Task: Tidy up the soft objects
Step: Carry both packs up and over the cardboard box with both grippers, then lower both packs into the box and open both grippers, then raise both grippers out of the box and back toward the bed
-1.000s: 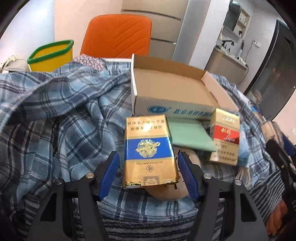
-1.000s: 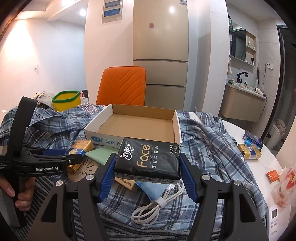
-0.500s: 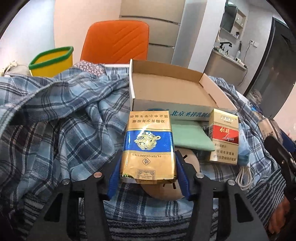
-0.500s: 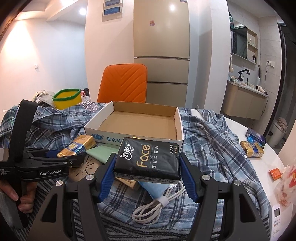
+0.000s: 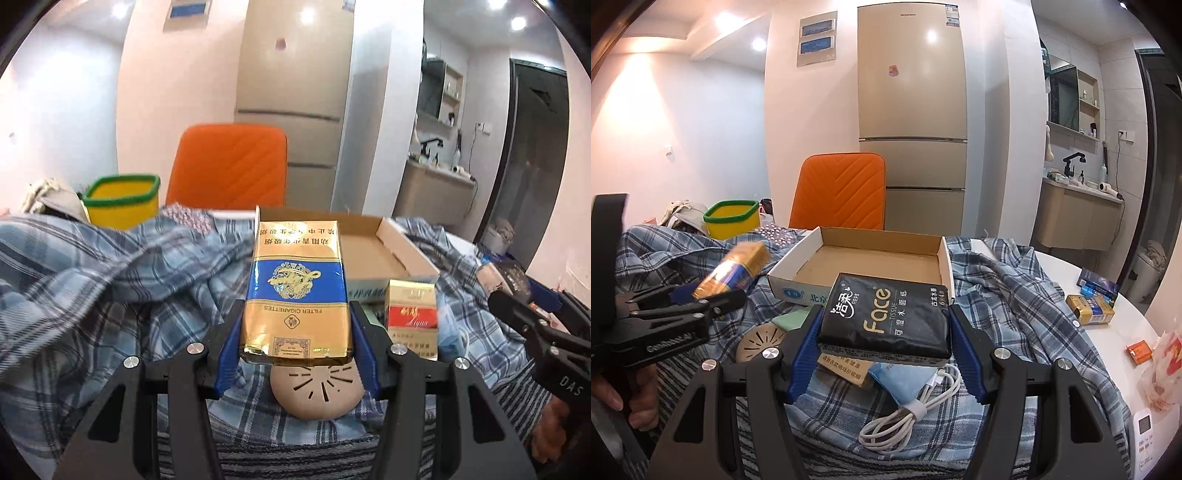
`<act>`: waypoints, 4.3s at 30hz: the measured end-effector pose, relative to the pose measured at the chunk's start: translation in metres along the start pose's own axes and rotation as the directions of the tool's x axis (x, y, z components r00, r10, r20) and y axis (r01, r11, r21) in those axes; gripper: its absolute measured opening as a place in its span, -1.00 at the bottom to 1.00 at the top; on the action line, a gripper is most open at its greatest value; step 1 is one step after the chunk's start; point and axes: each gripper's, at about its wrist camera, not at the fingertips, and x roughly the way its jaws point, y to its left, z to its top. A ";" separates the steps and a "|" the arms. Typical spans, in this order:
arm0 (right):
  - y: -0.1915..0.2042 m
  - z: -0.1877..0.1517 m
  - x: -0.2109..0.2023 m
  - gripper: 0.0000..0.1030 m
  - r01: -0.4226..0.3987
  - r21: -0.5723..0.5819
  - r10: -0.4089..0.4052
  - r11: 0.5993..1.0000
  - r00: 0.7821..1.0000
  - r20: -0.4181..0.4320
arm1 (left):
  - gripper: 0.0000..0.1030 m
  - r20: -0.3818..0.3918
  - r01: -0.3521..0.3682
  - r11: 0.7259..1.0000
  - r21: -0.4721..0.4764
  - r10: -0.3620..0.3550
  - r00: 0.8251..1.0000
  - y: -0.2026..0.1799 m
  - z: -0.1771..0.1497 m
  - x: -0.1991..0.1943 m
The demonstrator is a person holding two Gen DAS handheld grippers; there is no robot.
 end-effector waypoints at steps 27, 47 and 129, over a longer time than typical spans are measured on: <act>0.008 0.087 -0.031 0.30 0.123 -0.057 -0.110 0.991 0.977 0.184 | 0.01 0.220 -0.076 0.992 0.098 0.053 0.974 -0.050 0.092 -0.034; -0.008 0.191 -0.027 0.31 0.144 0.037 -0.148 0.989 0.922 0.357 | 0.01 0.222 -0.088 0.995 0.048 0.075 0.972 -0.050 0.182 -0.012; -0.025 0.144 0.089 0.67 0.098 0.014 -0.099 0.995 0.989 0.110 | 0.98 0.094 -0.168 0.985 0.046 0.163 0.982 -0.032 0.161 0.040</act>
